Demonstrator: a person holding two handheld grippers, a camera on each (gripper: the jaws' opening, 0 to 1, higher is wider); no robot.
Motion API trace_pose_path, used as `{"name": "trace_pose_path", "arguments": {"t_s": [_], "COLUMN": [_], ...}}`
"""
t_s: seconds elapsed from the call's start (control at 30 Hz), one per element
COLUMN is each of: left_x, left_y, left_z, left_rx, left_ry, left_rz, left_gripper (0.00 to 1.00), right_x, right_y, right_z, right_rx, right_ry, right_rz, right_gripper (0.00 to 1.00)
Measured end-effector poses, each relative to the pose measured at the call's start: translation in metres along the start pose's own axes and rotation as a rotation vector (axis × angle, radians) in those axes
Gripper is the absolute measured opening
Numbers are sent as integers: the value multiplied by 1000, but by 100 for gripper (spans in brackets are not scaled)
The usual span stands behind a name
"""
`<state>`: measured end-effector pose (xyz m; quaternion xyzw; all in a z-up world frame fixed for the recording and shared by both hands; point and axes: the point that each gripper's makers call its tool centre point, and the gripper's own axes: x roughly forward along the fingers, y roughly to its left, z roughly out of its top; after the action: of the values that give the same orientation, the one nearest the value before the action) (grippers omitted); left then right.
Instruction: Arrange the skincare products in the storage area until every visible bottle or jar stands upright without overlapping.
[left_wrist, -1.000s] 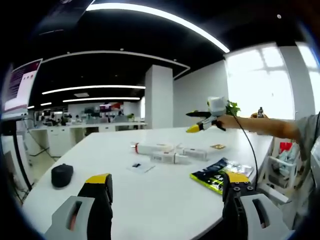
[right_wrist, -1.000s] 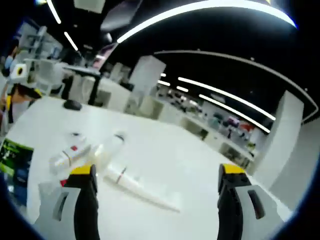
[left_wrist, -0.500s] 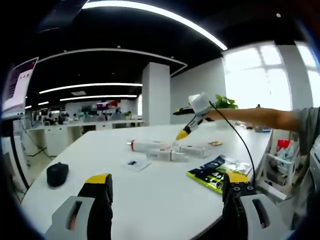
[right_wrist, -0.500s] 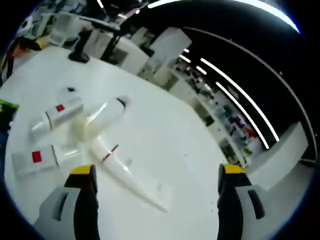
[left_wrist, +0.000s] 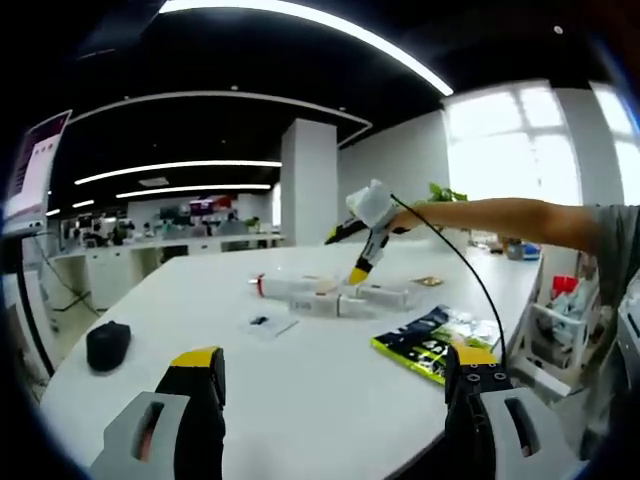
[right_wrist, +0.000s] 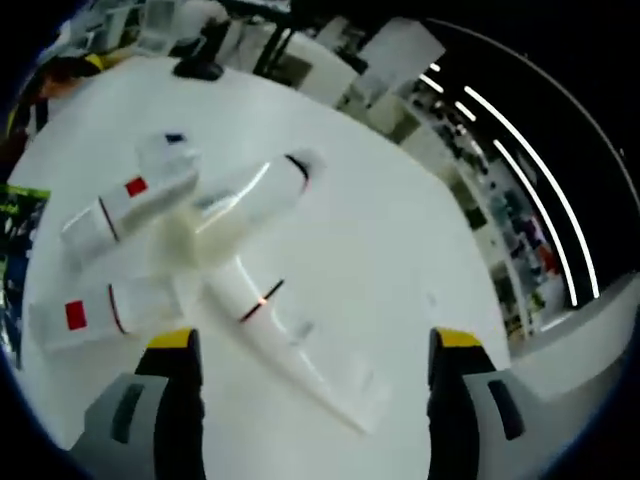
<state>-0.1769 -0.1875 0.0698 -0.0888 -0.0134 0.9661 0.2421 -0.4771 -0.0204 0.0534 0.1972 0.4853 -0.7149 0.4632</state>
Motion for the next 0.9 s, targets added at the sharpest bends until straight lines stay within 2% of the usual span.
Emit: {"name": "trace_pose_path", "arguments": {"t_s": [0.13,0.43,0.6,0.9], "left_x": [0,4,7,11], "left_y": [1,-6,-6,-9], "left_z": [1,1,0,-2], "left_rx": [-4,-1,-6,-2], "left_ry": [-4,2,6,16], "left_rz": [7,-13,-13,-18], "left_gripper": [93,93,93,93], "right_x": [6,18,20,23], "right_y": [11,18,28,26], "right_z": [4,15,11,7], "right_rx": [0,39,160,231], "right_ry": [13,11,4,-39], "right_rz": [64,170,248,242], "right_gripper": [83,70,61,62]}}
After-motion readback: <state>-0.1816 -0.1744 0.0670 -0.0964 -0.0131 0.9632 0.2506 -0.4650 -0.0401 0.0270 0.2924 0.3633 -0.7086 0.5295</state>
